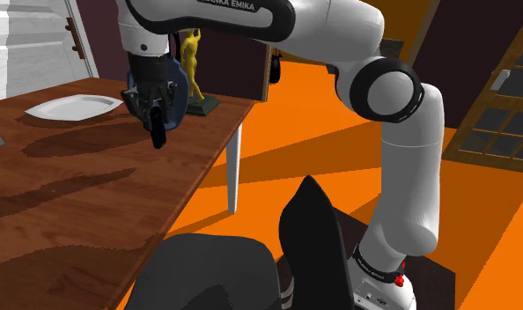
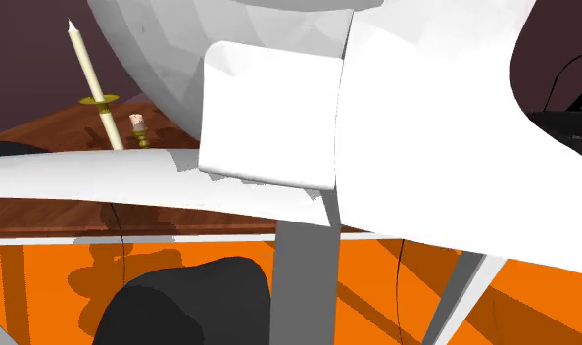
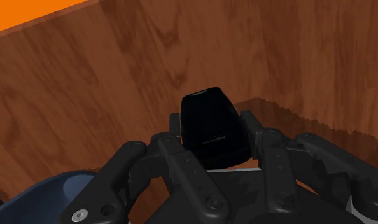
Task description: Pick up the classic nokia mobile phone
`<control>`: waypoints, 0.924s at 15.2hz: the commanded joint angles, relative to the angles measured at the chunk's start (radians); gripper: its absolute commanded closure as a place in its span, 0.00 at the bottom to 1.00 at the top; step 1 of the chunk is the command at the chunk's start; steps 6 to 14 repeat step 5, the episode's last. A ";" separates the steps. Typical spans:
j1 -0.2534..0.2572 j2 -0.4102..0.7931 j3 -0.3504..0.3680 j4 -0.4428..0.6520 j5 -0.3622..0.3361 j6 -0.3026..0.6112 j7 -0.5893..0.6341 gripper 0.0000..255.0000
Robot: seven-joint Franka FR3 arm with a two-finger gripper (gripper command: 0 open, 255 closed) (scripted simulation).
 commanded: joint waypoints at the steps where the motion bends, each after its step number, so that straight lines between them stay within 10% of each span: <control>1: 0.008 0.019 0.000 0.056 -0.007 -0.038 0.001 1.00; 14: 0.019 0.039 0.000 0.117 -0.015 -0.080 0.002 1.00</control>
